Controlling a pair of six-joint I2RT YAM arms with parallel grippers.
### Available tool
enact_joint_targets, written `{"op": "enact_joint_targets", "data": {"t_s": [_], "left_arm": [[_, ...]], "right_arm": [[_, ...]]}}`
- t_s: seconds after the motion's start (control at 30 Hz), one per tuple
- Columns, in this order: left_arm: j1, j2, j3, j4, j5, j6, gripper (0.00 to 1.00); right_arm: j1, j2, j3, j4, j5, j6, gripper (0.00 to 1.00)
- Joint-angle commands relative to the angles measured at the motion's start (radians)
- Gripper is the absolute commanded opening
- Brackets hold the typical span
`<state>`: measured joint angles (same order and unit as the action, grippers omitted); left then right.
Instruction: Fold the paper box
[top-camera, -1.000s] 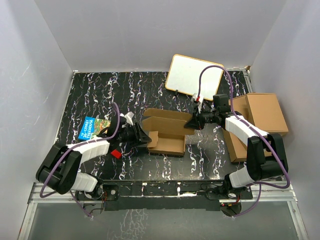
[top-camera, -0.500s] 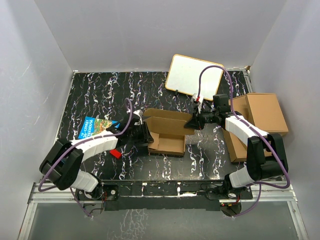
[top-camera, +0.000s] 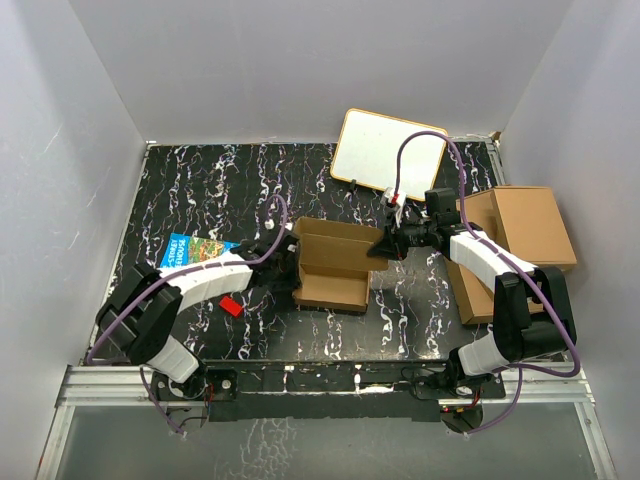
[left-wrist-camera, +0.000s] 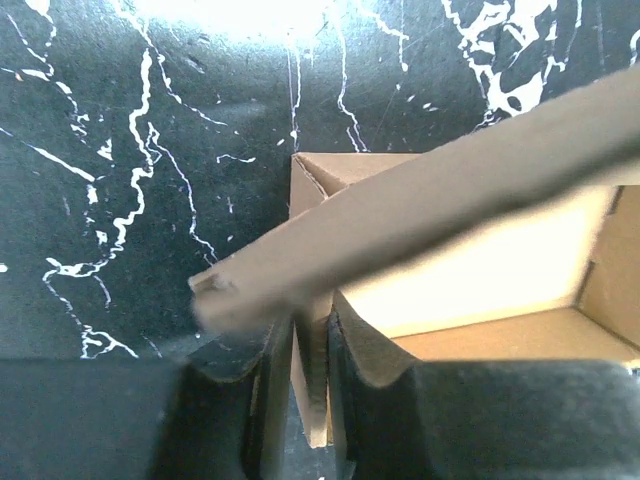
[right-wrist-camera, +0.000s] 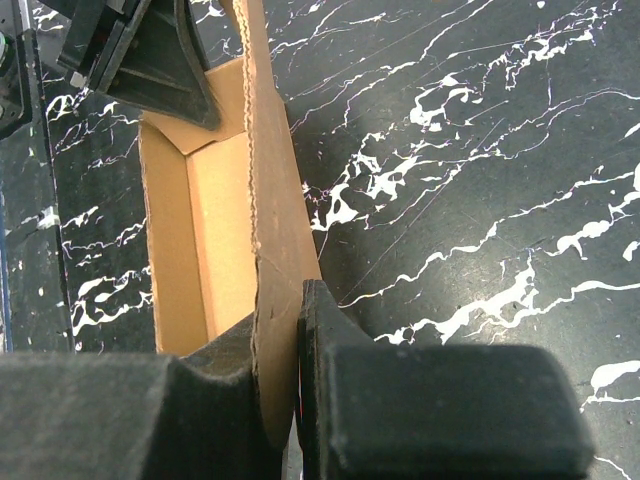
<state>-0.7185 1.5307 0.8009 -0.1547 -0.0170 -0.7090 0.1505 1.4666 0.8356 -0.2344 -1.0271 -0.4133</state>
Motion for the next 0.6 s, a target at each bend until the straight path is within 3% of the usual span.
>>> {"op": "enact_joint_targets", "data": {"t_s": [0.0, 0.1, 0.33, 0.57], "left_arm": [[-0.029, 0.028, 0.068, -0.117, -0.104, 0.021, 0.1], [-0.061, 0.054, 0.115, -0.197, -0.198, 0.025, 0.0], [-0.141, 0.118, 0.196, -0.322, -0.362, 0.026, 0.0], [-0.148, 0.124, 0.213, -0.273, -0.341, 0.012, 0.19]], "right_arm": [[0.011, -0.025, 0.003, 0.021, -0.022, -0.017, 0.08], [0.017, -0.026, 0.003, 0.02, -0.016, -0.02, 0.08], [0.022, -0.029, 0.003, 0.02, -0.02, -0.021, 0.08], [0.022, -0.03, 0.001, 0.021, -0.025, -0.021, 0.08]]}}
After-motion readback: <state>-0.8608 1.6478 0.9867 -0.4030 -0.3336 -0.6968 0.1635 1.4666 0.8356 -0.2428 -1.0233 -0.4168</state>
